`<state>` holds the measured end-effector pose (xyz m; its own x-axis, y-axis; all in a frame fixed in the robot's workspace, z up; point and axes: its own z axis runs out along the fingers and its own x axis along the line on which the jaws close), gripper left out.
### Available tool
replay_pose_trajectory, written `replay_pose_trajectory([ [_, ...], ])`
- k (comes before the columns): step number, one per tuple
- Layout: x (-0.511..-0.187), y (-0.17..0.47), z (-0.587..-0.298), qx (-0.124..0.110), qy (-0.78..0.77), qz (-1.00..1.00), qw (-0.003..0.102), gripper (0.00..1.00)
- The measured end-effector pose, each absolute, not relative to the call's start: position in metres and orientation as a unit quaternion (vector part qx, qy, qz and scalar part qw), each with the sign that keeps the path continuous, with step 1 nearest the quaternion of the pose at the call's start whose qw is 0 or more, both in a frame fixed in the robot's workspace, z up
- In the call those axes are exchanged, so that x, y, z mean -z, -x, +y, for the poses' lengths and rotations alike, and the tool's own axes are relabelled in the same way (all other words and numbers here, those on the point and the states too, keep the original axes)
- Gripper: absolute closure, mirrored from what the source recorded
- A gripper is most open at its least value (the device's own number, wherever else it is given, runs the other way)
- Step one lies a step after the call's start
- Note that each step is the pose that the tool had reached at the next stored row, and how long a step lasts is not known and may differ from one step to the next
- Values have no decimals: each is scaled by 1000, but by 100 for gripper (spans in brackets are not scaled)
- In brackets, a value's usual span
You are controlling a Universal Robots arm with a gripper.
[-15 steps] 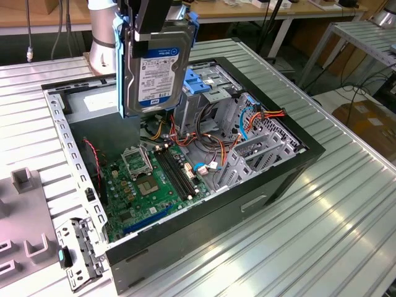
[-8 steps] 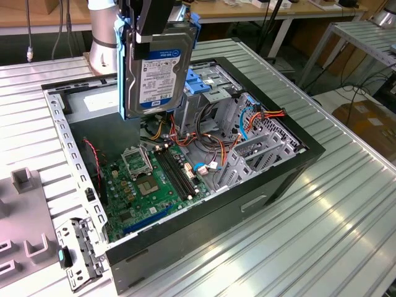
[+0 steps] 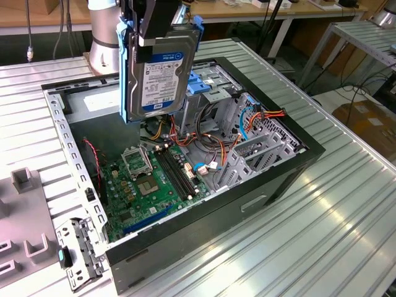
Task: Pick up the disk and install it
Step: 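Insert the disk into the insertion slot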
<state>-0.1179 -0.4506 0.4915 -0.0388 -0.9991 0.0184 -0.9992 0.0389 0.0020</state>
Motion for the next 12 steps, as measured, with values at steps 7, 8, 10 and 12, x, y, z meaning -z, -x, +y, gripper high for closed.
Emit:
replay_pose_trajectory([
  [7, -490, 118, -461, -10, -693, -721, 4, 63],
  [8, -490, 118, -461, -12, -693, -721, 3, 63],
  [10, -489, 118, -461, -18, -693, -721, -2, 63],
  [12, -488, 115, -462, -18, -693, -721, -2, 63],
])
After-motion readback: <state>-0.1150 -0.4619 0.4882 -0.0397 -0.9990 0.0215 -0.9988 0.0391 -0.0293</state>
